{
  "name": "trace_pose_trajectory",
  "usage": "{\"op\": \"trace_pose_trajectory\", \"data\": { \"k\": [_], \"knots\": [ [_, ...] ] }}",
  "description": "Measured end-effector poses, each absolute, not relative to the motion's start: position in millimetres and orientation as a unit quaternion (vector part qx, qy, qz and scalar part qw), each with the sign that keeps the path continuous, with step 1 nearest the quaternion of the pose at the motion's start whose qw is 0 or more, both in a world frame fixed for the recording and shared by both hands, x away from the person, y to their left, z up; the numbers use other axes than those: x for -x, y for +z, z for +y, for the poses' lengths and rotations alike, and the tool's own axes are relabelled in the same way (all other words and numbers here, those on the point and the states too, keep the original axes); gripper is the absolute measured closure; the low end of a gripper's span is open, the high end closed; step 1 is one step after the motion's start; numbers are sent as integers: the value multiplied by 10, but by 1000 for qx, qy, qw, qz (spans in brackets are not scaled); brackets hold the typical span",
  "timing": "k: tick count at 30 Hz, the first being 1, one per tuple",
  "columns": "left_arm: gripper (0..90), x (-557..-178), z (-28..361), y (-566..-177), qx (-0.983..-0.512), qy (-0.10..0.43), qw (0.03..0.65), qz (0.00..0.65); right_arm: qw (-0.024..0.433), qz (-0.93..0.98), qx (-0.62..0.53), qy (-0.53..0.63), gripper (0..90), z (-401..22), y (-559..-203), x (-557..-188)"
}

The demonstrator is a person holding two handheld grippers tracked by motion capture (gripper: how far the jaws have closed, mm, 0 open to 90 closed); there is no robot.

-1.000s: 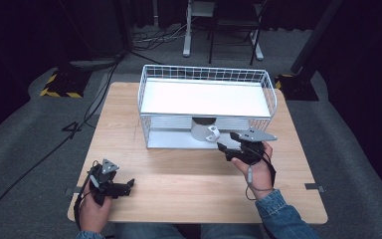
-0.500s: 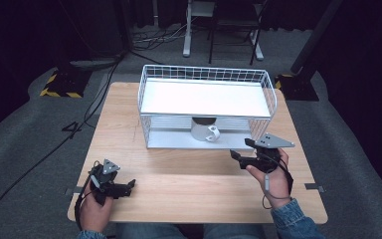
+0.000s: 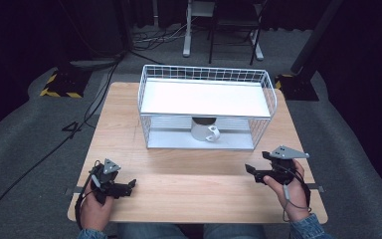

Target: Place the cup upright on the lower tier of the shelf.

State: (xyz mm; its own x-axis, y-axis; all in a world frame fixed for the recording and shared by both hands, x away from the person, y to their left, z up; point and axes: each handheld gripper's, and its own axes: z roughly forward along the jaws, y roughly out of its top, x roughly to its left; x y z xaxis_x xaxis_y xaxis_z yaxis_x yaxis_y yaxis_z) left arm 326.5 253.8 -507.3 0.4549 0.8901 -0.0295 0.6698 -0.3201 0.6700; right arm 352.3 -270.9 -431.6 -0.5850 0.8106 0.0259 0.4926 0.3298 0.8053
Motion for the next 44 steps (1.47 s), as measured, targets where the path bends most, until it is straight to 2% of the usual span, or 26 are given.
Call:
{"op": "trace_pose_trajectory", "data": {
  "k": [12, 30, 35, 37, 44],
  "knots": [
    [1, -3265, 2539, -5073, -793, 176, 313, 492, 188, 791, -455, 364, 160, -2973, -4622, -3514],
    [1, -3265, 2539, -5073, -793, 175, 313, 491, 172, 796, -472, 337, 154, -3090, -4986, -3452],
    [1, -3265, 2538, -5073, -793, 176, 313, 492, 188, 795, -468, 338, 154, -3074, -5012, -3433],
    [1, -3265, 2538, -5073, -793, 175, 313, 492, 200, 797, -459, 338, 119, -3062, -5039, -3427],
    [1, -3264, 2538, -5074, -793, 176, 314, 491, 205, 793, -462, 340, 92, -3045, -5057, -3416]
  ]
}}
